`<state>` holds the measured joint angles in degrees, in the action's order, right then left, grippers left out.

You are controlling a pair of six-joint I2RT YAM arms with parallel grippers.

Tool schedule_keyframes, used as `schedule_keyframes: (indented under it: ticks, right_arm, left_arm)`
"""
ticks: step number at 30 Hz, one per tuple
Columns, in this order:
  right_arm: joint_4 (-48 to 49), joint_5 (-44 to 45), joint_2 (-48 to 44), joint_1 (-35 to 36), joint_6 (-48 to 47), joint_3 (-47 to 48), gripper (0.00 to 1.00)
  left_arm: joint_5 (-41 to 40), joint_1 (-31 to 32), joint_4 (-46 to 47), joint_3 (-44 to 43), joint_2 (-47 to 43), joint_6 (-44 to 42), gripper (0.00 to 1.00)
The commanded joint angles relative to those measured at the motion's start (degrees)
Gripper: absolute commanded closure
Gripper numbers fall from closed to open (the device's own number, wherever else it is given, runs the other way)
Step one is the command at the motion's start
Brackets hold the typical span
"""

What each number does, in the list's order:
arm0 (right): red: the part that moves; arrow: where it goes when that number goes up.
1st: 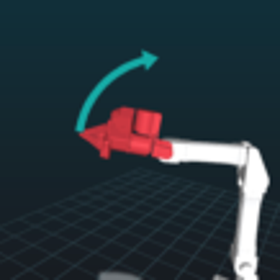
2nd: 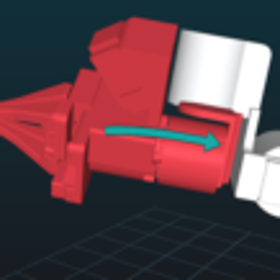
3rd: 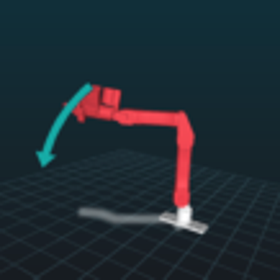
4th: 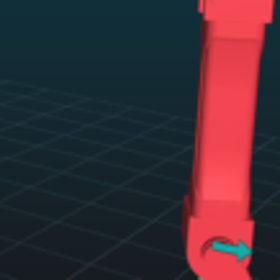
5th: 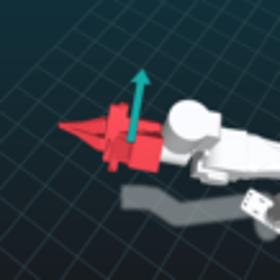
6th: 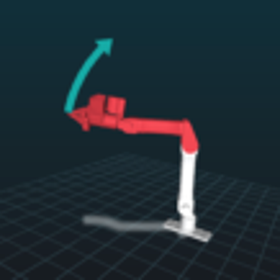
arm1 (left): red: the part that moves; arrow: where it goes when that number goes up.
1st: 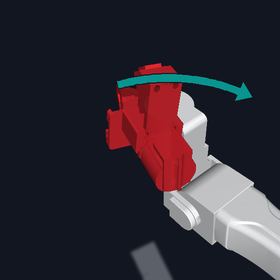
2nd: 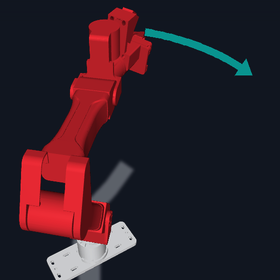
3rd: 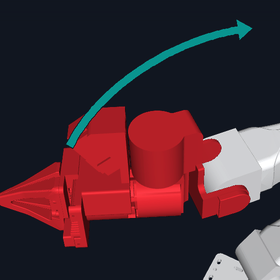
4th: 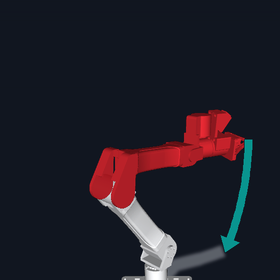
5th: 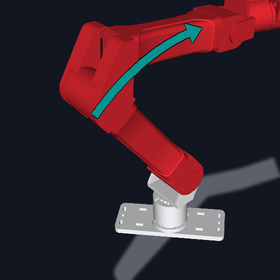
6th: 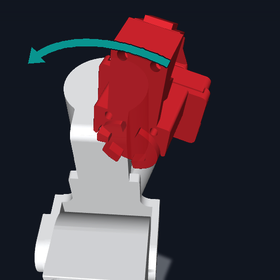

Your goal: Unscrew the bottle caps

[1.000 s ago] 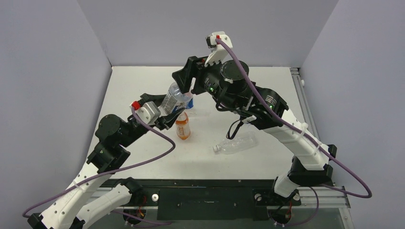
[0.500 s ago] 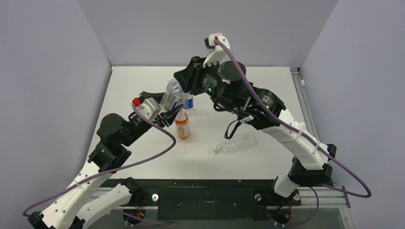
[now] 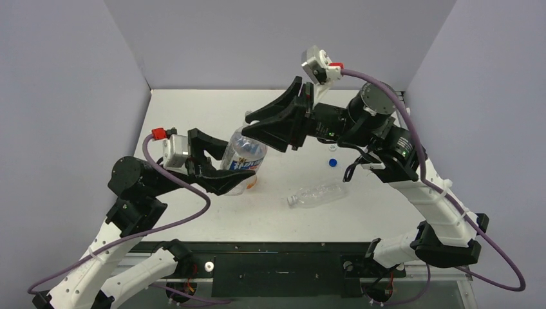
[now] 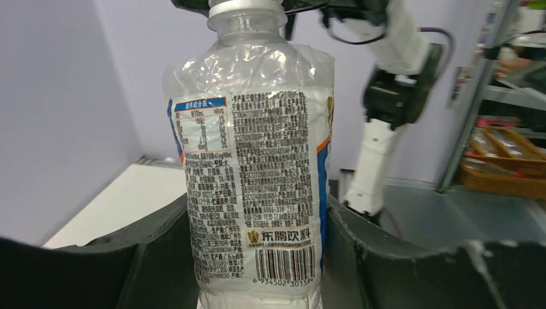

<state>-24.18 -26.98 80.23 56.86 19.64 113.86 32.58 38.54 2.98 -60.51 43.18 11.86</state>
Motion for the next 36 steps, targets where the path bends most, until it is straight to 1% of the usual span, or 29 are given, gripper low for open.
schedule_keyframes:
  ticks: [1, 4, 7, 8, 9, 10, 11, 12, 13, 14, 15, 16, 19, 20, 21, 22, 25, 29, 33, 34, 35, 36]
  right_arm:
    - [9.78, -26.91, -3.18, -0.04, 1.31, -2.70, 1.00]
    - [12.34, -28.96, -4.20, -0.40, 2.09, -4.39, 1.00]
    - [11.19, -27.87, -3.91, -0.93, 1.87, -3.98, 1.00]
    - [10.13, -25.38, -3.83, -0.95, 1.40, -3.18, 0.95]
    - [7.36, -22.84, -3.80, -1.07, -0.36, -2.71, 0.80]
    - [6.19, -15.40, -3.96, -1.06, -1.12, -2.10, 0.68]
    - [4.68, -11.13, -4.43, -1.03, -1.87, -2.04, 0.39]
    - [4.10, -1.86, -4.62, -1.00, -2.01, -2.02, 0.30]
    - [3.04, 2.54, -4.79, -0.88, -1.85, -1.91, 0.23]
    - [2.49, 10.04, -4.71, -0.83, -1.69, -1.52, 0.21]
    - [1.34, 13.11, -4.53, -0.43, -1.26, -1.22, 0.20]
    - [0.68, 18.72, -4.32, -0.17, -0.96, -0.47, 0.20]
    - [-3.51, 27.63, -2.28, 2.18, -0.06, 2.68, 0.19]
    - [-4.56, 31.67, -1.70, 3.45, -0.16, 3.51, 0.18]
    - [-6.84, 33.54, -0.32, 4.10, -0.10, 5.41, 0.18]
    - [-7.90, 36.73, 0.42, 5.23, 0.10, 6.33, 0.18]
    - [-11.36, 39.94, 3.51, 7.04, 0.25, 9.67, 0.17]
    - [-13.73, 41.95, 6.48, 7.55, 2.05, 12.25, 0.18]
    - [-14.40, 42.71, 7.90, 7.48, 3.24, 13.11, 0.30]
    - [-14.18, 42.71, 8.01, 7.45, 3.68, 13.12, 0.37]
    - [-13.98, 42.45, 8.01, 7.42, 3.84, 13.00, 0.40]
    - [-13.61, 42.36, 7.99, 7.40, 4.29, 12.75, 0.47]
  left_arm:
    - [12.94, 0.19, 2.96, -4.69, 1.37, 10.44, 1.00]
    - [13.39, 0.19, 3.53, -5.63, 1.80, 11.61, 1.00]
    - [13.52, 0.19, 3.85, -5.91, 2.14, 11.83, 1.00]
    - [13.79, 0.20, 3.86, -5.88, 2.16, 11.55, 1.00]
    - [13.84, 0.15, 3.65, -5.64, 2.17, 11.27, 1.00]
    - [13.70, 0.18, 3.50, -5.48, 2.13, 10.25, 1.00]
    - [12.83, 0.21, 2.94, -5.16, 2.10, 9.52, 1.00]
    - [12.19, 0.21, 2.62, -4.93, 2.09, 7.57, 1.00]
    - [10.69, 0.21, 2.06, -4.44, 2.09, 6.60, 1.00]
    - [9.80, 0.17, 1.78, -3.89, 2.09, 4.12, 1.00]
    - [7.55, 0.18, 1.31, -3.55, 2.02, 0.71, 1.00]
    - [6.29, 0.20, 1.14, -2.79, 1.96, -0.79, 1.00]
    - [-0.20, 0.21, 1.02, -1.39, 1.71, -8.41, 1.00]
    - [-1.40, 0.21, 1.20, -0.69, 1.63, -9.82, 1.00]
    - [-3.56, 0.21, 1.31, -0.37, 1.44, -13.30, 1.00]
    - [-4.53, 0.22, 1.54, 0.23, 1.40, -14.69, 1.00]
    - [-9.35, 0.21, 1.72, 0.89, 1.59, -19.45, 1.00]
    - [-13.93, 0.21, 1.95, 1.38, 1.90, -22.17, 1.00]
    - [-16.15, 0.22, 1.94, 1.83, 1.70, -23.85, 1.00]
    - [-16.63, 0.22, 1.94, 1.94, 1.59, -24.01, 1.00]
    - [-16.74, 0.22, 1.89, 1.97, 1.62, -24.30, 1.00]
    - [-16.99, 0.22, 1.91, 2.02, 1.64, -24.36, 1.00]
